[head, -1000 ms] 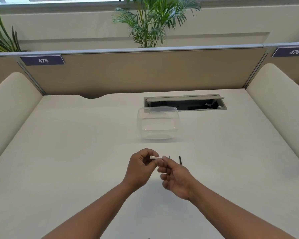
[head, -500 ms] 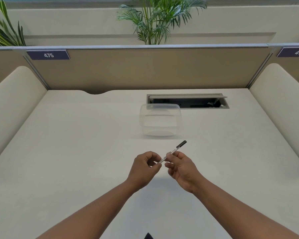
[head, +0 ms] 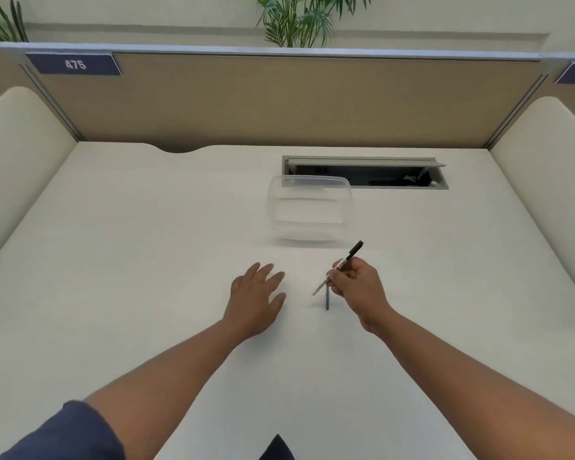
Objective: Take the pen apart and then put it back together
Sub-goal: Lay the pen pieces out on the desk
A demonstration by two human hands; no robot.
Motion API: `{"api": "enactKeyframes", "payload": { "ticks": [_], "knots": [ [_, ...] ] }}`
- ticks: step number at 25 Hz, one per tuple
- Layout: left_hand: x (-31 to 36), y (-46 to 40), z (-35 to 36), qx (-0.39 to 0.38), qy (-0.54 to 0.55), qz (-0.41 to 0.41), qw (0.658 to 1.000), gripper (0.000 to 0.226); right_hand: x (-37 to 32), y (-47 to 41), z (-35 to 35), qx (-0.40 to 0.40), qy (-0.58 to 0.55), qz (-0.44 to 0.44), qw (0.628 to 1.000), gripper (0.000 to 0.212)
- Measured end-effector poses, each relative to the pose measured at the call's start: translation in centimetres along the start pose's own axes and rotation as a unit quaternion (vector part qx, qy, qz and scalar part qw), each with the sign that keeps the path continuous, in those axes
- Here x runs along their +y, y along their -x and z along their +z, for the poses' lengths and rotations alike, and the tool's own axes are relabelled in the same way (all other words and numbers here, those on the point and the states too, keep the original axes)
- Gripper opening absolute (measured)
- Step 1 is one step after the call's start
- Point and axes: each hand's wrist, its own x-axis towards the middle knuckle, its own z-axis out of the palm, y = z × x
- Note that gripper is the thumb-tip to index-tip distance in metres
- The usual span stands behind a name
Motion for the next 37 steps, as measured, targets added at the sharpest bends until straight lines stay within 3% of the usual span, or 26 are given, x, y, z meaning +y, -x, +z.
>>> {"api": "enactKeyframes", "payload": {
  "ticks": [4, 13, 28, 37],
  "knots": [
    [-1.3, -0.1, 1.9, 0.029, -0.054, 0.022, 0.998, 0.051, 0.9, -0.1, 0.6, 0.015, 0.131, -0.092, 0.987, 0.005],
    [-2.4, -1.2, 3.0, 0.073, -0.055, 0.063, 0.994, 0.045, 1.9, -0.6, 1.3, 0.004, 0.232, -0.239, 0.943, 0.007],
    [-2.6, -1.1, 3.3, 0.081, -0.044, 0.046, 0.995, 0.043, 2.5, -0.6, 1.5, -0.042, 0.349, -0.239, 0.905, 0.014],
    [-2.4, -1.0, 3.2, 0.09, -0.041, 0.049, 0.994, 0.041, 2.3, -0.8, 1.4, -0.047, 0.344, -0.247, 0.904, 0.01]
  ]
}}
